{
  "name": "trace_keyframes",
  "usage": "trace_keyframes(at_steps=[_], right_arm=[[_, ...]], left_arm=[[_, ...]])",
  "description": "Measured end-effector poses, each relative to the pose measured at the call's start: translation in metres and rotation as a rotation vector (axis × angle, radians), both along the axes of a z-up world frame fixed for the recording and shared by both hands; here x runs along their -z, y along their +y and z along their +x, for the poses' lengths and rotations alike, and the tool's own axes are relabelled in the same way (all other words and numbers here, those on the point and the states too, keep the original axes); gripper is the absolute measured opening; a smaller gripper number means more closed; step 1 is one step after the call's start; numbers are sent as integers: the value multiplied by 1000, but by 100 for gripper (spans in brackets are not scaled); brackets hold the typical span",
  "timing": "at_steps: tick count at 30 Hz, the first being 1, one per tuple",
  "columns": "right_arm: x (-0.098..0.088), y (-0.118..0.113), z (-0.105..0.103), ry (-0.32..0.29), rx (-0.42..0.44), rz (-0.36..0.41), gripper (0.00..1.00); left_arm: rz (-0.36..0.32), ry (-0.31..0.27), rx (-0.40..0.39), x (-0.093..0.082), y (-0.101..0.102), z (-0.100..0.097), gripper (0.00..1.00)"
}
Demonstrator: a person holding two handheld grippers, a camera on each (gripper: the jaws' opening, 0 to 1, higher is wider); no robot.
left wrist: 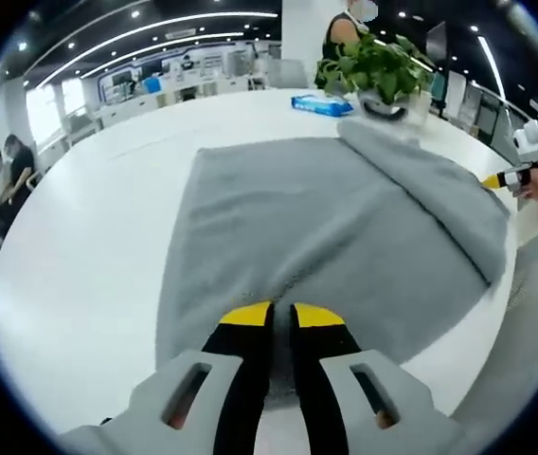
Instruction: Open the folded towel by lifting each exposed corner and separating the folded layers until the towel lies flat within the target outline without major curled edges
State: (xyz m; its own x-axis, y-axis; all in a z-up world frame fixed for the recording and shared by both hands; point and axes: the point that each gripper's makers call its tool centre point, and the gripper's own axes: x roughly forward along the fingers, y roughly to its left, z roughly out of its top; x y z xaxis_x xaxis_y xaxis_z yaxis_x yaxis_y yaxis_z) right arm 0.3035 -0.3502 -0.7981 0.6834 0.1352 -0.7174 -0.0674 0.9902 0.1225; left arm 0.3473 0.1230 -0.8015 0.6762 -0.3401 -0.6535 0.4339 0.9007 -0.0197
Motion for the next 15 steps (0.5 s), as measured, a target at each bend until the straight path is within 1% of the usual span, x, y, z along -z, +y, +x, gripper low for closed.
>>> trace_keyframes(at_steps=[5, 10, 12, 15], right_arm=[[1, -4, -2, 1, 8, -20, 0], [0, -13, -6, 6, 37, -29, 0], [0, -16, -8, 8, 47, -32, 0], [2, -19, -11, 12, 54, -40, 0]], left_arm=[[19, 4, -6, 0, 16, 5, 8], [41, 11, -47, 0, 41, 9, 8], [40, 10, -74, 0, 56, 11, 8], [43, 7, -99, -2, 67, 10, 8]])
